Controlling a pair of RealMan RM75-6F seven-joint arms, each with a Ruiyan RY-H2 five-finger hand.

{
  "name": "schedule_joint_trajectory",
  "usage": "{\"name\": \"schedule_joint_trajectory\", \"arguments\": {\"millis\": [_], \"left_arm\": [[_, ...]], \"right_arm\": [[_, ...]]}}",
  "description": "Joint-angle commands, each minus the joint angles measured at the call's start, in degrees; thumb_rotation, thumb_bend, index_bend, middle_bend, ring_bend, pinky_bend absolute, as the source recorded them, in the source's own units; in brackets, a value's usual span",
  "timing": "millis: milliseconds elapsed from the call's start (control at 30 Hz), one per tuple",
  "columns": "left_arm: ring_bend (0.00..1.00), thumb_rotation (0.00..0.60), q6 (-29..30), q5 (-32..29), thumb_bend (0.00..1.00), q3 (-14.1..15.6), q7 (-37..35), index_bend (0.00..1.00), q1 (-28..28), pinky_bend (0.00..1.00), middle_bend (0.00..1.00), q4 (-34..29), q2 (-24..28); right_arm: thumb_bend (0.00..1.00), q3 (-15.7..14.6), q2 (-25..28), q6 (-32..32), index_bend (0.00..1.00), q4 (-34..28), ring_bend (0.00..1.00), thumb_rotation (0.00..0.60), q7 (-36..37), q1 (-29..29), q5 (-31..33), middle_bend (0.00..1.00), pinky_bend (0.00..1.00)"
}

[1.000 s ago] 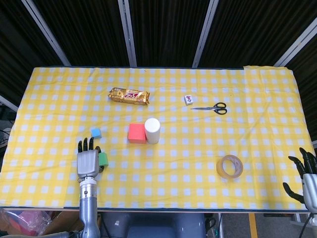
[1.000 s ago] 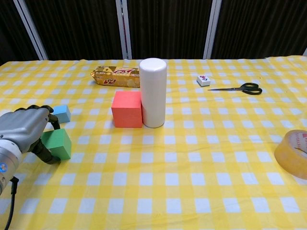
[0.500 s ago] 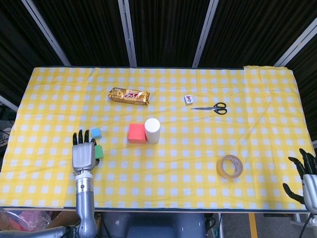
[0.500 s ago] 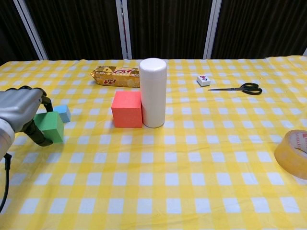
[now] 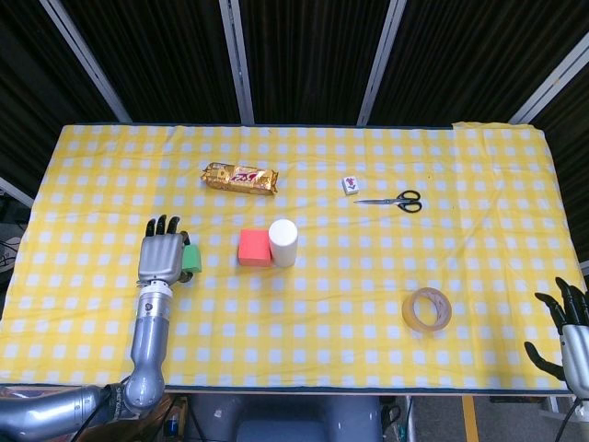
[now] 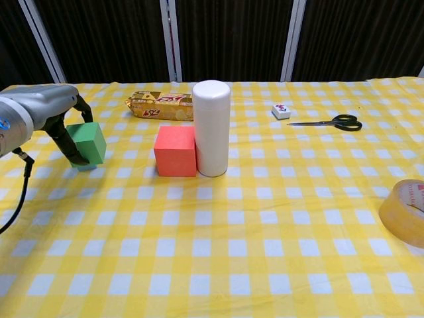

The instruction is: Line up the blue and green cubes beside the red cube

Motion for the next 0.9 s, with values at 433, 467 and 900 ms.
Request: {"name": "schedule_joint_trajectory", "arguments": {"millis": [433,467,900], "left_arm": [[0.0,0.6,-0.9,-3.27,0.43,2.63,-2.8,0.48,-5.64,0.0,0.09,3.89,0.77],[0.0,0.6,-1.09,-3.4,0.43,2.64,-3.03,0.48,-5.99,0.0,0.09,4.2,0.61],[0.0,0.6,-1.38,-6.57,0.43,4.27,-2.87,0.48,-11.88,0.0,0.09,10.35,-2.17]], "right_arm": [[0.32,0.03,0.1,-0.59,0.21,-0.39,0.0,0.6,-0.23,0.13,0.36,0.0,0.0],[0.32,0.04,0.09,-0.66,0.21,-0.39,0.0,0.6,-0.21,0.16,0.41,0.0,0.0],[0.32,0.46,0.35,-0.88,0.21,-0.14,0.0,0.6,0.81,0.21,1.14,0.0,0.0]]}}
